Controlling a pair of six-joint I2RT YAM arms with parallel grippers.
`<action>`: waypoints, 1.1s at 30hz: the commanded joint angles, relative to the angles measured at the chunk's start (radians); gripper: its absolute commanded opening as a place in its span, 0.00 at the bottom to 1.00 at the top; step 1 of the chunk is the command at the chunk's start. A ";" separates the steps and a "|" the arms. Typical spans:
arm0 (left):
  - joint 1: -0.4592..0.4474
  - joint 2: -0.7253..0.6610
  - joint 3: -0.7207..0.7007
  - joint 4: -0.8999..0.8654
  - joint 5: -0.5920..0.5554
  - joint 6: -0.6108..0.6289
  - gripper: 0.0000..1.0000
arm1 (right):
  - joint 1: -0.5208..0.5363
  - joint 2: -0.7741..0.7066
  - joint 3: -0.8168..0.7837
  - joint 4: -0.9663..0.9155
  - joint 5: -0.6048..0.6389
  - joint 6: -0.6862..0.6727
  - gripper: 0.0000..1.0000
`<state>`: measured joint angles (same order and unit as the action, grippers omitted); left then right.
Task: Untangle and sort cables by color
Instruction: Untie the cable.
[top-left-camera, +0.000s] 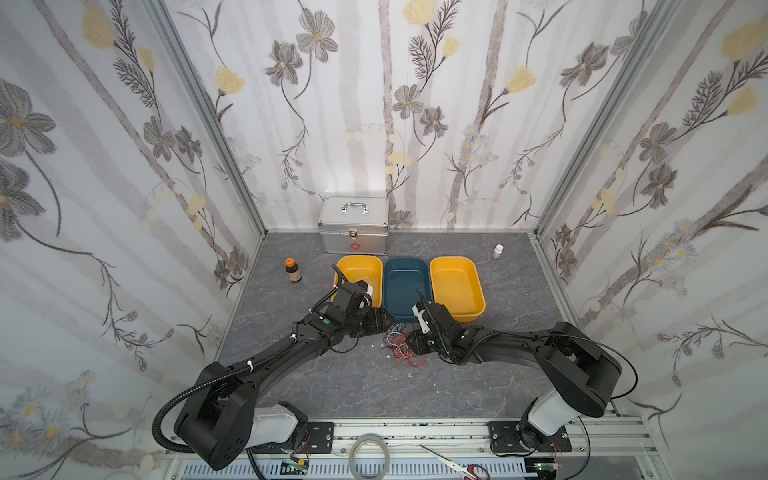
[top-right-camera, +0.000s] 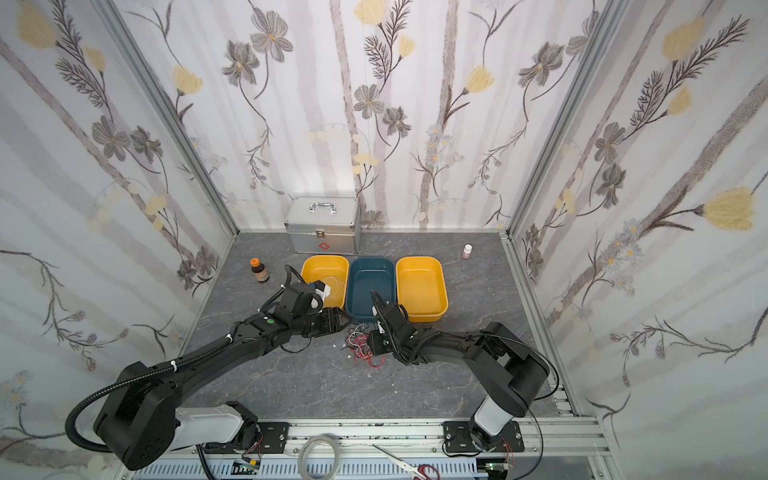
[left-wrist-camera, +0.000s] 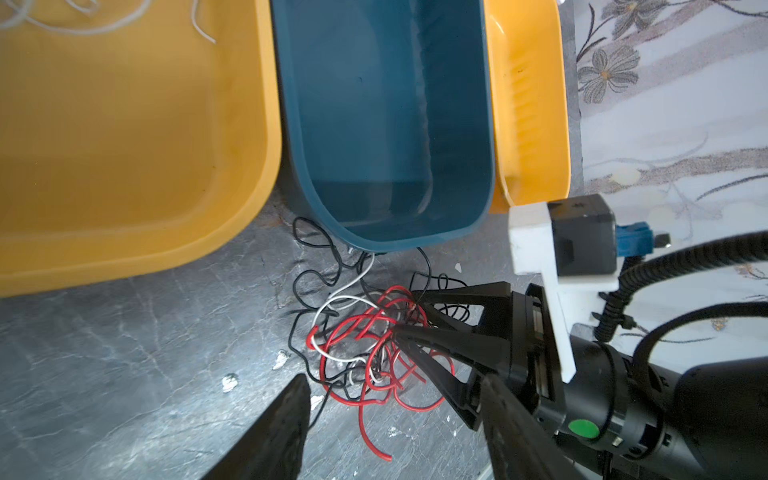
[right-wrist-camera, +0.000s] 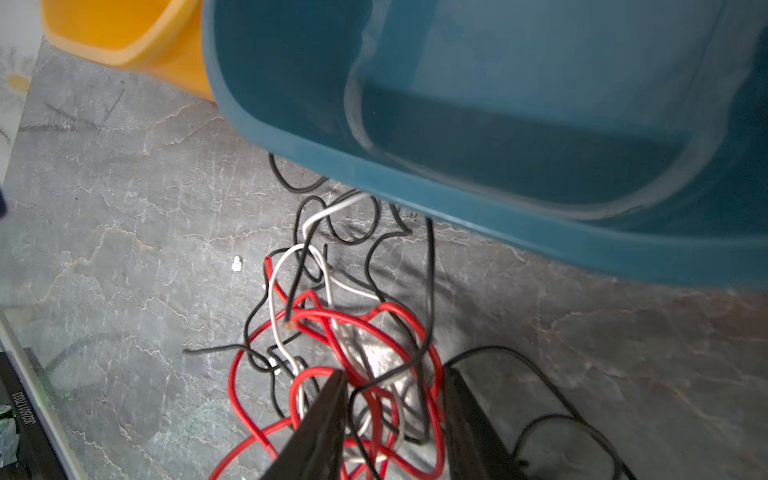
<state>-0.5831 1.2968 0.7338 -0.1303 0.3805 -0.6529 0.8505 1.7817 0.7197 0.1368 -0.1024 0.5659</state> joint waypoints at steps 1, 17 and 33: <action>-0.006 0.000 -0.027 0.069 0.011 -0.020 0.67 | 0.002 -0.003 -0.011 0.082 -0.037 0.016 0.29; -0.018 0.042 -0.216 0.245 0.138 -0.068 0.68 | 0.023 -0.071 -0.204 0.407 -0.295 0.158 0.21; -0.061 0.156 -0.189 0.244 0.040 -0.041 0.62 | -0.016 -0.177 -0.083 0.080 -0.038 0.160 0.50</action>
<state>-0.6373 1.4441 0.5327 0.0856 0.4541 -0.7025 0.8356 1.5826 0.6247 0.2462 -0.2039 0.6857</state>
